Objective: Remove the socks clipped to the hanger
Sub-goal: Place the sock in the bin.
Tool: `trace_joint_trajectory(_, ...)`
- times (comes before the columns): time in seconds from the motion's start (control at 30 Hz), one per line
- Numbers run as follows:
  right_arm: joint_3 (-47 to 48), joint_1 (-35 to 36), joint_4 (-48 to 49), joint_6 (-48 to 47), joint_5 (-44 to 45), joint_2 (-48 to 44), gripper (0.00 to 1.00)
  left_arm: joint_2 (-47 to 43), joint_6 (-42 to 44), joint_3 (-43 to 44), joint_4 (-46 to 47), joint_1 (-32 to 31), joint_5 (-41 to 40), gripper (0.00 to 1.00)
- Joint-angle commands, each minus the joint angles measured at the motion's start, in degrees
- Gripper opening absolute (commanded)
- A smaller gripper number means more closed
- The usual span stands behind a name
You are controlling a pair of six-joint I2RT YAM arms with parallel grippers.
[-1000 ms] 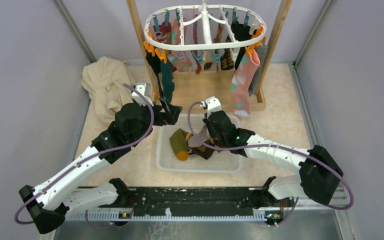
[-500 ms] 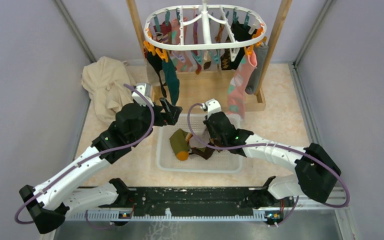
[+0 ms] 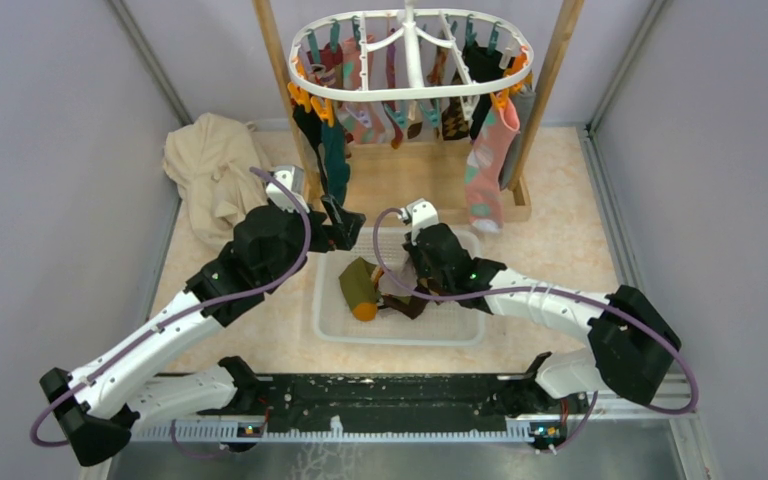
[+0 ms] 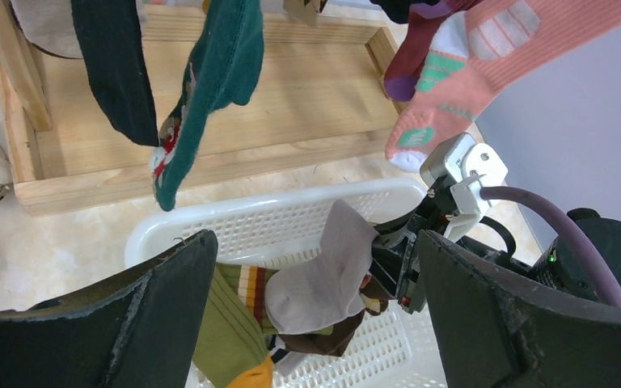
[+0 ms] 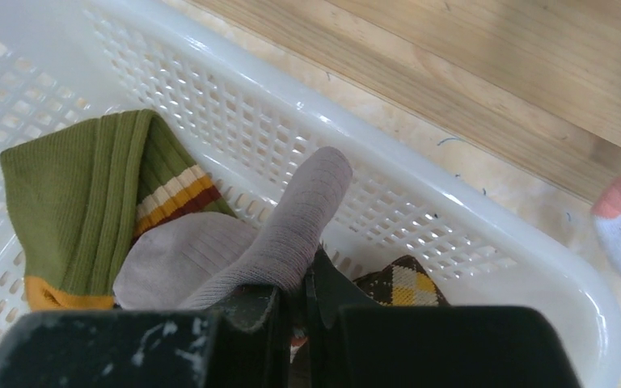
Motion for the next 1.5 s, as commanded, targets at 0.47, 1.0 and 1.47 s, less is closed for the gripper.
trace_joint_trajectory(0.47, 6.3, -0.3, 1.9, -2.2, -4.5, 2.9, 0.47, 0.5, 0.6, 1.0, 0.5, -0.1, 0.2, 0.99)
trace_joint_trajectory(1.0, 3.0, -0.2, 1.0, -0.8, -6.7, -5.5, 0.54, 0.9, 0.1, 0.7, 0.6, 0.0, 0.6, 0.99)
trace_joint_trajectory(1.47, 1.6, -0.2, 1.1, 0.6, -6.7, -5.9, 0.54, 0.1, -0.4, 0.1, 0.9, -0.1, 1.7, 0.99)
